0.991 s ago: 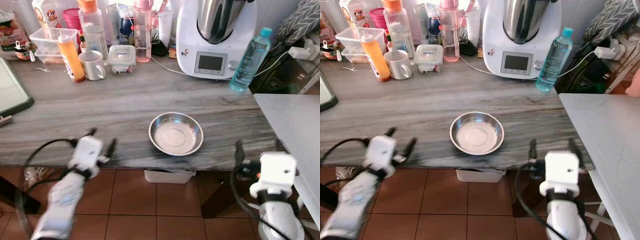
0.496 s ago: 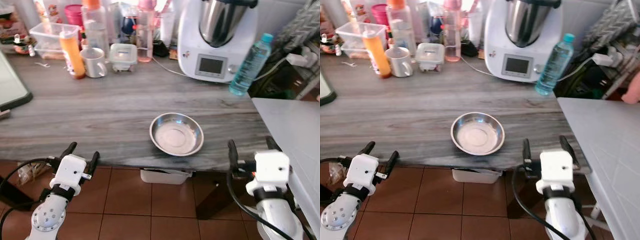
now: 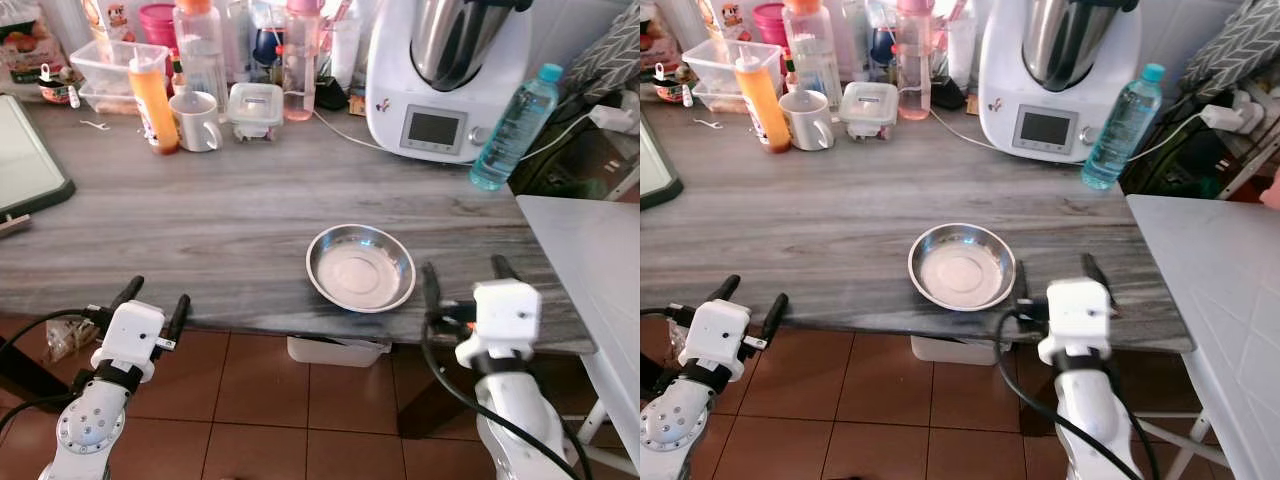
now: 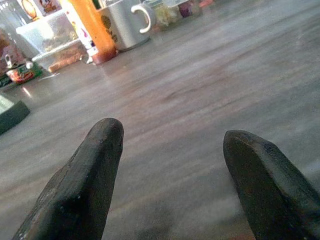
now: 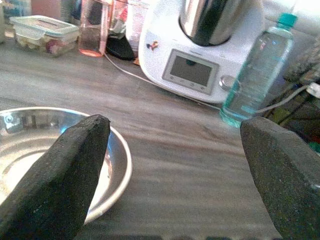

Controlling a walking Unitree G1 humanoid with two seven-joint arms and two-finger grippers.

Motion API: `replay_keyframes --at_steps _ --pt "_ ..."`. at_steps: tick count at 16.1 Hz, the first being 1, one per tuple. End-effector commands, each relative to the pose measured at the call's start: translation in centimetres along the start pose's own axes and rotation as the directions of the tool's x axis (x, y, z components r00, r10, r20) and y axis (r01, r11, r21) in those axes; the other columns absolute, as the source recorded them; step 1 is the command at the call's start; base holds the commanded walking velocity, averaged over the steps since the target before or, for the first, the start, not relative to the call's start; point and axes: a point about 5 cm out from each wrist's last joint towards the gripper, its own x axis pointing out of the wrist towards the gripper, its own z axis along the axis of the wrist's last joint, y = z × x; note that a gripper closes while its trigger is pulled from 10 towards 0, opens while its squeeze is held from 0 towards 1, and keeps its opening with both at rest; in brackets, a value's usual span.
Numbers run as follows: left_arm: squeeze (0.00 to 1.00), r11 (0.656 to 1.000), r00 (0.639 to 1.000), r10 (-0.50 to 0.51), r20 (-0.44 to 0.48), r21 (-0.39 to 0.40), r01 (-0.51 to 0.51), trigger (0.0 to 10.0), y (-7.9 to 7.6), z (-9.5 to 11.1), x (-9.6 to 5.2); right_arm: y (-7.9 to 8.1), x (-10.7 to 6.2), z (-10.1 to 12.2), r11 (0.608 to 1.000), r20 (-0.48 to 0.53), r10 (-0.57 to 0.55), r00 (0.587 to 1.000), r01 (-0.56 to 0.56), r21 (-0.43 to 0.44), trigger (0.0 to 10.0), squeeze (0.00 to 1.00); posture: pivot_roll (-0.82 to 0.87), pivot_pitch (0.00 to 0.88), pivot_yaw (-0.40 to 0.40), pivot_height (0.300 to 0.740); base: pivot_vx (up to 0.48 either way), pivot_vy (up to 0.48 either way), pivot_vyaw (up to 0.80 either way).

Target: Setting the table

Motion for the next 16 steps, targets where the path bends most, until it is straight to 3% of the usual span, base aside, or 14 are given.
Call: replay_keyframes --at_steps 1,5,8,12,16 --pt "0.0 1.0 1.0 0.014 -0.001 0.013 -0.014 10.0 -0.2 0.1 -0.2 -0.6 0.6 -0.6 1.0 -0.009 -0.004 1.0 0.004 -0.01 10.0 0.0 0.35 0.124 -0.122 0.74 0.0 0.0 0.0" --pt "0.0 0.994 0.994 0.107 -0.022 -0.021 -0.108 10.0 -0.5 0.4 -0.8 0.0 2.7 0.0 0.998 0.036 0.058 0.998 -0.057 -0.009 10.0 0.0 0.39 0.119 -0.174 0.74 0.0 0.0 0.0" --pt "0.0 0.995 0.995 0.098 0.036 -0.009 -0.098 10.0 -1.4 2.2 0.1 0.3 3.5 0.4 0.998 0.057 0.055 0.997 -0.056 0.005 10.0 0.0 0.38 0.12 -0.18 0.74 0.0 0.0 0.0" --pt "0.0 0.994 0.991 0.104 0.089 0.033 -0.107 10.0 -1.2 3.4 1.1 -0.2 3.3 0.5 1.0 0.067 0.017 0.998 -0.018 0.005 10.0 0.0 0.35 0.11 -0.159 0.74 0.0 0.0 0.0" --pt "0.0 0.997 0.988 0.053 0.144 0.04 -0.059 10.0 -2.0 4.8 3.4 -1.2 2.3 0.5 0.998 0.082 -0.052 0.995 0.054 -0.027 10.0 0.0 0.28 0.082 -0.084 0.74 0.0 0.0 0.0"
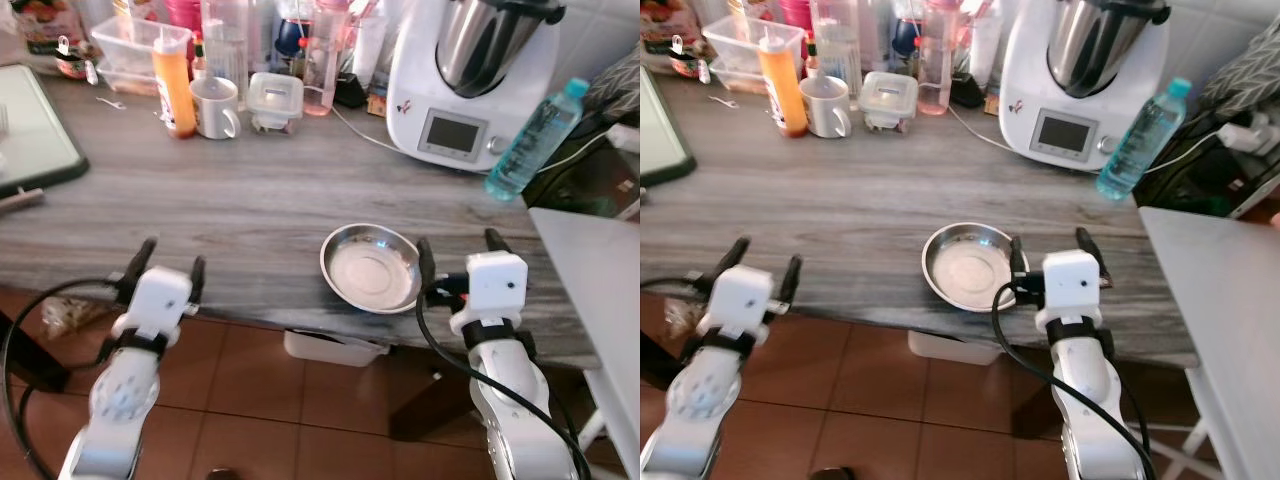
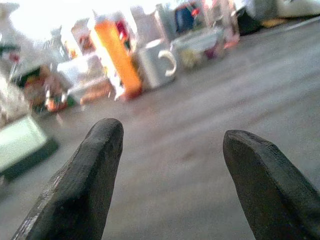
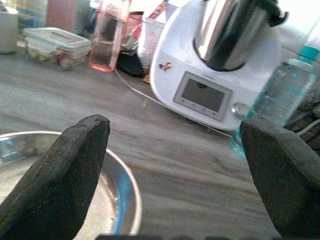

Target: Setting the table

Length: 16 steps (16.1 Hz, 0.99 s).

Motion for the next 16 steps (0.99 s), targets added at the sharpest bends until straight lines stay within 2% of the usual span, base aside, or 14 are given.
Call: replay_keyframes --at_steps 1,4,7,12,16 --pt "0.0 0.998 0.998 -0.06 0.013 0.004 0.06 10.0 -0.9 0.2 0.6 -0.9 -0.4 0.5 0.998 0.028 -0.058 0.998 0.058 -0.02 10.0 0.0 0.25 0.077 -0.059 0.74 0.0 0.0 0.0" --pt "0.0 0.992 0.991 -0.128 0.048 0.018 0.127 10.0 -1.5 0.8 2.1 -1.6 -1.6 0.3 0.99 0.018 -0.137 0.99 0.137 -0.03 10.0 0.0 0.21 0.064 -0.003 0.74 0.0 0.0 0.0" --pt "0.0 0.993 0.993 -0.116 0.036 0.022 0.115 10.0 -0.9 0.4 2.8 -1.7 -2.2 0.3 0.984 0.012 -0.176 0.984 0.176 -0.039 10.0 0.0 0.19 0.063 0.012 0.74 0.0 0.0 0.0" --pt "0.0 0.996 0.996 -0.091 -0.014 -0.015 0.091 10.0 -0.8 -0.7 1.3 -1.9 -2.5 0.0 0.989 -0.007 -0.14 0.99 0.139 -0.058 10.0 0.0 0.22 0.084 -0.035 0.74 0.0 0.0 0.0" --pt "0.0 0.997 0.997 -0.076 -0.032 -0.027 0.075 10.0 -1.1 -1.1 0.5 -1.6 -1.9 0.2 0.993 -0.006 -0.106 0.994 0.106 -0.048 10.0 0.0 0.24 0.096 -0.062 0.74 0.0 0.0 0.0"
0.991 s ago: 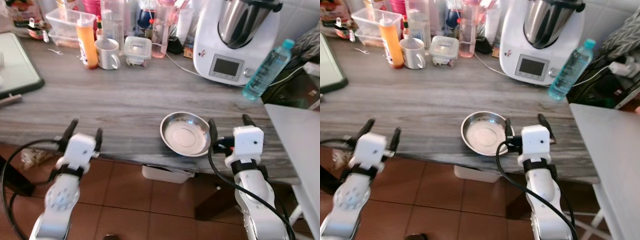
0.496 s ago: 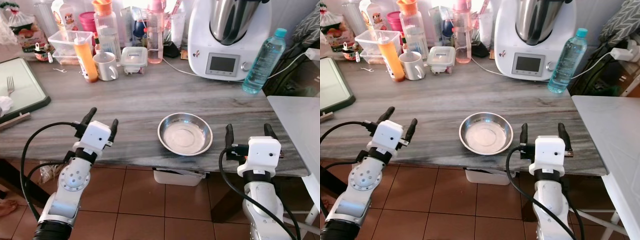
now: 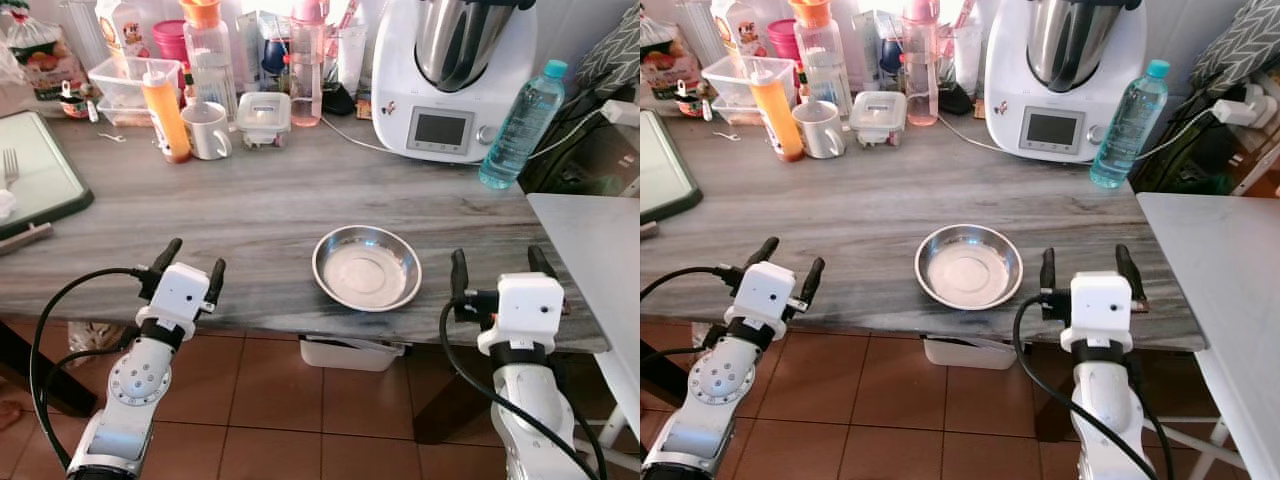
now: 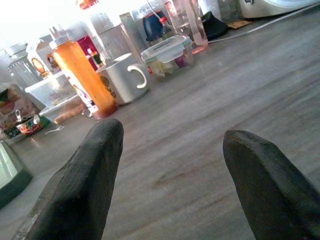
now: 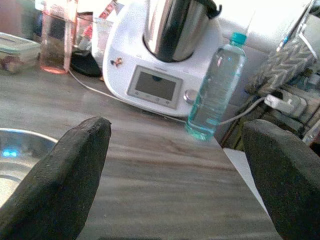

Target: Setting the table

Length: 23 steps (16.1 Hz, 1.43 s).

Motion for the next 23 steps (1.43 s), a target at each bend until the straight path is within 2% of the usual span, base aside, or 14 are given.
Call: replay_keyframes --at_steps 1,12,23 --pt "0.0 1.0 1.0 0.012 -0.004 -0.004 -0.012 10.0 0.06 -0.02 -0.34 0.09 0.09 0.14 1.0 0.0 0.015 1.0 -0.015 0.003 10.0 0.0 0.24 0.096 -0.064 0.74 0.0 0.0 0.0" --pt "0.0 0.999 0.999 0.038 -0.026 -0.008 -0.039 10.0 0.12 -0.29 -0.83 0.1 0.59 0.24 0.999 0.003 0.034 0.999 -0.034 0.007 10.0 0.0 0.25 0.109 -0.077 0.74 0.0 0.0 0.0" --pt "0.0 0.999 0.999 0.036 -0.033 -0.013 -0.036 10.0 -0.01 -0.37 -0.77 -0.23 0.73 0.23 1.0 0.004 0.028 1.0 -0.028 0.002 10.0 0.0 0.25 0.106 -0.075 0.74 -0.295 0.0 0.0"
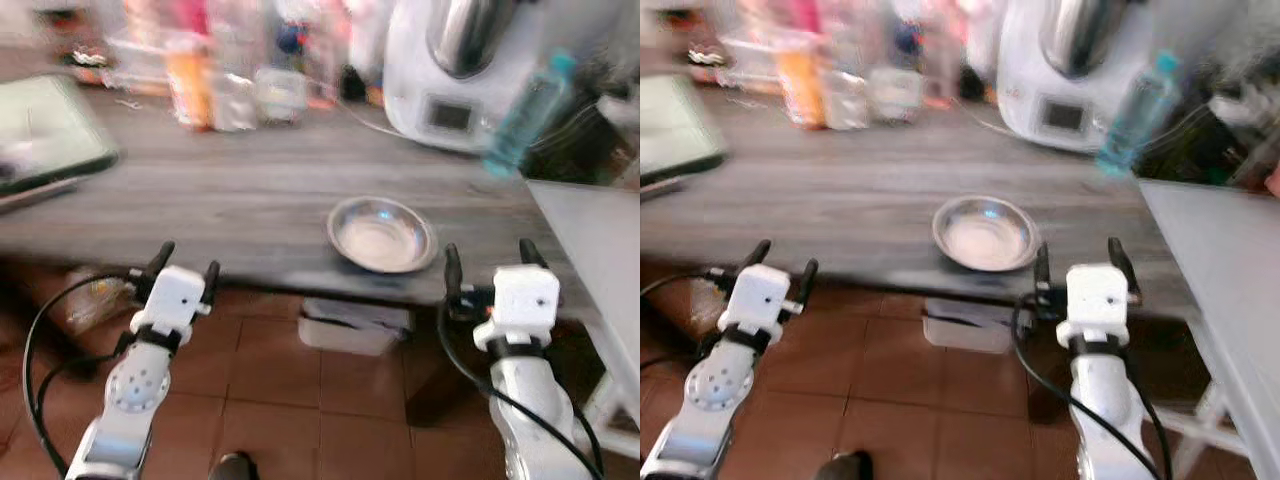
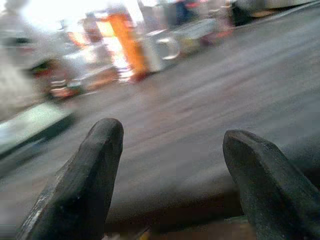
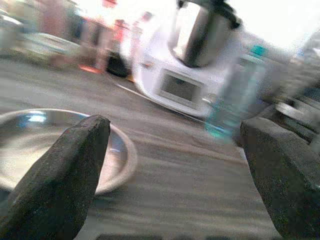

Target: Setting the table

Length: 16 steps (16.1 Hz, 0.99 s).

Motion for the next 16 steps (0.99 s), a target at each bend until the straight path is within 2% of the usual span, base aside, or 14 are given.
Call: replay_keyframes --at_steps 1,6,7,9,11,14,16 --pt "0.0 1.0 1.0 -0.015 -0.026 0.002 0.015 10.0 -0.34 -0.51 -0.43 -0.36 -0.43 -0.49 1.0 -0.027 -0.009 1.0 0.009 -0.005 10.0 0.0 0.25 0.105 -0.073 0.74 -0.379 0.0 0.0" --pt "0.0 1.0 0.999 -0.022 -0.023 -0.001 0.022 10.0 -0.45 -0.43 -0.23 -0.4 -0.36 -0.45 1.0 -0.023 -0.017 1.0 0.017 -0.007 10.0 0.0 0.25 0.103 -0.071 0.74 -0.335 0.0 0.0" --pt "0.0 1.0 0.999 -0.024 -0.022 -0.001 0.024 10.0 -0.47 -0.41 -0.2 -0.43 -0.35 -0.44 1.0 -0.023 -0.019 1.0 0.019 -0.008 10.0 0.0 0.25 0.103 -0.071 0.74 0.274 0.0 0.0" --pt "0.0 1.0 0.999 -0.026 -0.022 -0.001 0.026 10.0 -0.53 -0.43 -0.21 -0.42 -0.48 -0.5 1.0 -0.024 -0.022 0.999 0.022 -0.01 10.0 0.0 0.25 0.102 -0.072 0.74 -0.343 0.0 0.0" --pt "0.0 1.0 0.999 -0.026 -0.024 -0.003 0.026 10.0 -0.6 -0.45 -0.2 -0.33 -0.52 -0.55 1.0 -0.026 -0.019 0.999 0.019 -0.01 10.0 0.0 0.25 0.101 -0.074 0.74 0.281 0.0 0.0" --pt "0.0 1.0 0.999 -0.028 -0.024 -0.006 0.028 10.0 -0.71 -0.45 -0.17 -0.24 -0.45 -0.55 1.0 -0.027 -0.012 1.0 0.012 -0.009 10.0 0.0 0.25 0.102 -0.077 0.74 -0.419 0.0 0.0" --pt "0.0 1.0 0.999 -0.029 -0.026 -0.006 0.029 10.0 -0.74 -0.51 -0.21 -0.2 -0.5 -0.63 1.0 -0.03 -0.01 1.0 0.009 -0.01 10.0 0.0 0.25 0.103 -0.078 0.74 0.0 0.0 0.0"
